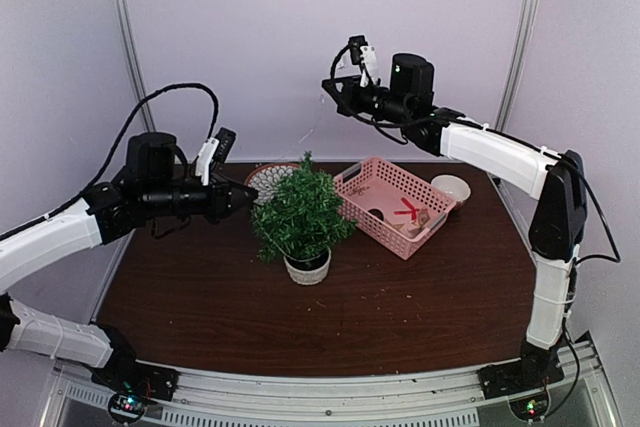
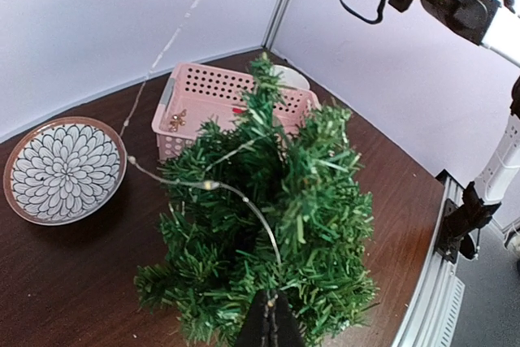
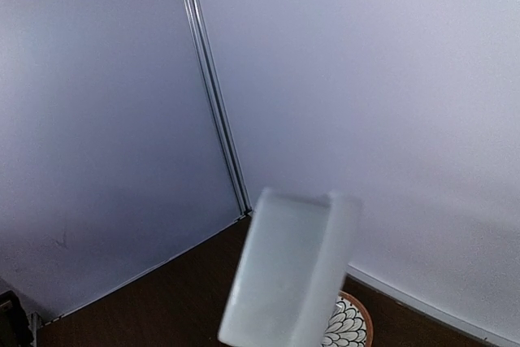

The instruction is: Decorate the small christmas tree

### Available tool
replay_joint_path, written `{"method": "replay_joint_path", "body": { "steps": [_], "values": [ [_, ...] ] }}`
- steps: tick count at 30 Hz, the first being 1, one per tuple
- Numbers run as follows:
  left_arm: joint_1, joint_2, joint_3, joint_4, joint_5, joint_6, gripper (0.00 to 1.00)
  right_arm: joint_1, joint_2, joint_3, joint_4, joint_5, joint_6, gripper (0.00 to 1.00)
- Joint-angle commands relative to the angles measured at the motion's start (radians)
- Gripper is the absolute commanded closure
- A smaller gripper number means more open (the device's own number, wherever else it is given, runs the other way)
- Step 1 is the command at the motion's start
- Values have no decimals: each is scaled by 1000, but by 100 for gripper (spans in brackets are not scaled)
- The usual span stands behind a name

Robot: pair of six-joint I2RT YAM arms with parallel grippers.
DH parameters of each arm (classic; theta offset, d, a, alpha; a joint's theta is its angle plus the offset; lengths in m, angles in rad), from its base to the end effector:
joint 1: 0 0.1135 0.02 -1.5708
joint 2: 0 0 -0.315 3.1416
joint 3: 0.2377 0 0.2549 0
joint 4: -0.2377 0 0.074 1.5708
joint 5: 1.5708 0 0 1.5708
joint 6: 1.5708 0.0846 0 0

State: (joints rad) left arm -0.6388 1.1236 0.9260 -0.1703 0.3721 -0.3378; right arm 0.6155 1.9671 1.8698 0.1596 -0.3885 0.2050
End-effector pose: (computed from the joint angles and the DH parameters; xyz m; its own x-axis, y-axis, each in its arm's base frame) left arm 0.2073 -0.1923 0.3528 -0.5467 0.0215 -0.8370 0.6853 0.5858 -0.4326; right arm 0.4273 0.3414 0.4492 -0.1218 0.1446 -0.9820 -0.8357 0.5188 0.1801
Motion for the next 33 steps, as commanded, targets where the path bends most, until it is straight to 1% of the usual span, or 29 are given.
{"method": "replay_joint_path", "body": {
  "steps": [1, 4, 15, 20, 23, 26, 30, 33],
  "values": [
    [-3, 50, 63, -20, -88, 37, 100, -7, -56, -35, 13, 10, -22, 100],
    [-2, 74, 79, -28, -116, 47, 100, -8, -74, -68, 13, 25, -36, 100],
    [2, 143, 151, -24, -111, 81, 100, -36, -153, -221, 55, 46, -39, 100],
    [4, 166, 183, -16, -59, 90, 100, -40, -180, -274, 64, 48, -41, 100],
    [4, 178, 198, -15, -57, 94, 100, -43, -192, -295, 68, 52, -42, 100],
    [10, 203, 203, -16, -63, 97, 100, -45, -200, -312, 73, 53, -38, 100],
    [42, 245, 199, -14, -66, 65, 100, -46, -220, -350, 81, 59, -36, 100],
    [45, 238, 185, -22, -101, 65, 100, -48, -238, -383, 85, 62, -36, 100]
  ]
}}
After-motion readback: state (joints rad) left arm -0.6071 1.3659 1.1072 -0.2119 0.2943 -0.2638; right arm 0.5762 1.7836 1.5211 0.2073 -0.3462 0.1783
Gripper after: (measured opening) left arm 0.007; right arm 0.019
